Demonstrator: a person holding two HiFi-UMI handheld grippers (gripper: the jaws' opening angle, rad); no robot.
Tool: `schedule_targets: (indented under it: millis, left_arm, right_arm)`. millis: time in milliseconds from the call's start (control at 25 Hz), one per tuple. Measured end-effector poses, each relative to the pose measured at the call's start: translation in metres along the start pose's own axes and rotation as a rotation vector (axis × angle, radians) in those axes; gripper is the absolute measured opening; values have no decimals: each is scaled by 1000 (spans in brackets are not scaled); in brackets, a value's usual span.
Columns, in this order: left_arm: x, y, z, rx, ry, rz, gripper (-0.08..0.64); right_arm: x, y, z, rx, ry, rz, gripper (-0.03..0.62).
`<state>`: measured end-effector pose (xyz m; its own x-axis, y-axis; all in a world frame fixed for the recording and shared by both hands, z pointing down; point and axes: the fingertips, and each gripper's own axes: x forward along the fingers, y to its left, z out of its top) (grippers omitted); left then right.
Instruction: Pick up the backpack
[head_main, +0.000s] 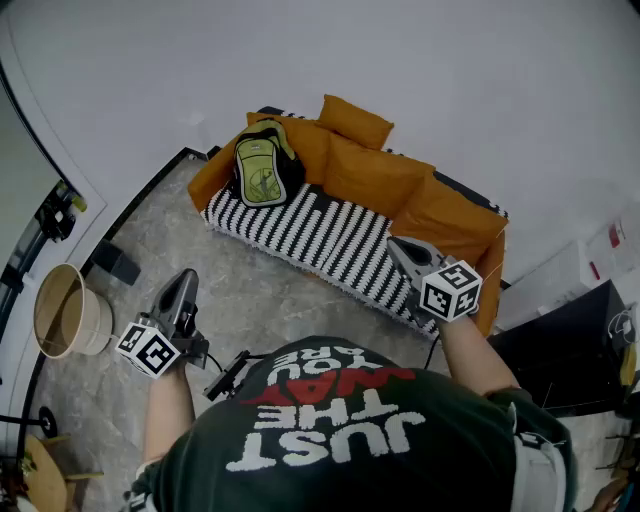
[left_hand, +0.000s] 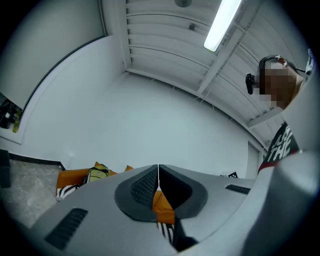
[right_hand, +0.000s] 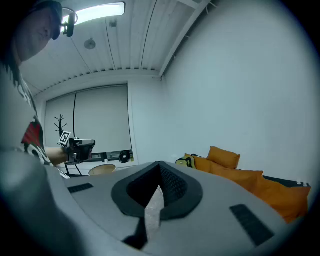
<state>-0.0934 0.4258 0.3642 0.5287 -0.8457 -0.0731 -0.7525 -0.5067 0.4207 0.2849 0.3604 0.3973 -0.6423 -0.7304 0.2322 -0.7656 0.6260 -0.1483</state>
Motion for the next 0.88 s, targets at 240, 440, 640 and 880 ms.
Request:
schedule_targets:
  millis: [240, 440, 640, 880]
  left_arm:
    - [1, 0, 0, -1, -1, -9, 17]
    - [3, 3, -1, -4, 1, -10, 17]
    - [14, -2, -3, -3, 9, -10, 17]
    - [43, -25, -9, 13, 22, -19, 17]
  right_arm:
    - [3, 0, 0, -7, 1, -1, 25]
    - [8, -4, 2, -2, 1, -3, 25]
    - [7, -13, 9, 31, -25, 7, 25]
    - [-11, -33, 10, 27, -36, 30, 25]
